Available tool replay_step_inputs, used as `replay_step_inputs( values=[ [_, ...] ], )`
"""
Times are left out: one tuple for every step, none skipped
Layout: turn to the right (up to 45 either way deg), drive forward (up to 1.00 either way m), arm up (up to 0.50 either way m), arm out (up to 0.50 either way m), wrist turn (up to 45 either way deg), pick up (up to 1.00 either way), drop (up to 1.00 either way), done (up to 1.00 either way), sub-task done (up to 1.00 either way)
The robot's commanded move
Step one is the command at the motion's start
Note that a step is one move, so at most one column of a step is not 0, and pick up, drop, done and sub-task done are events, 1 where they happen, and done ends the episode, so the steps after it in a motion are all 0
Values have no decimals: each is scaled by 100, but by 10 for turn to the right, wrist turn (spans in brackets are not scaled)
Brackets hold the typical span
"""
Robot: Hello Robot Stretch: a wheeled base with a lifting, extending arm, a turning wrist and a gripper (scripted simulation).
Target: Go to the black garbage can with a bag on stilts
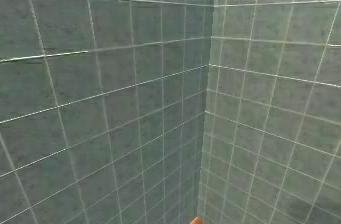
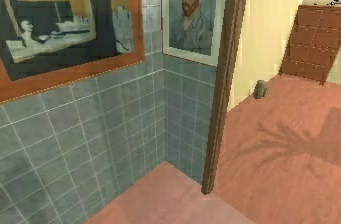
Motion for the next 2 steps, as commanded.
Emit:
replay_step_inputs(
  values=[
    [0, 20, 0, 0, 0, 0, 0, 0, 0],
    [450, 0, 0, 0, 0, 0, 0, 0, 0]
  ],
)
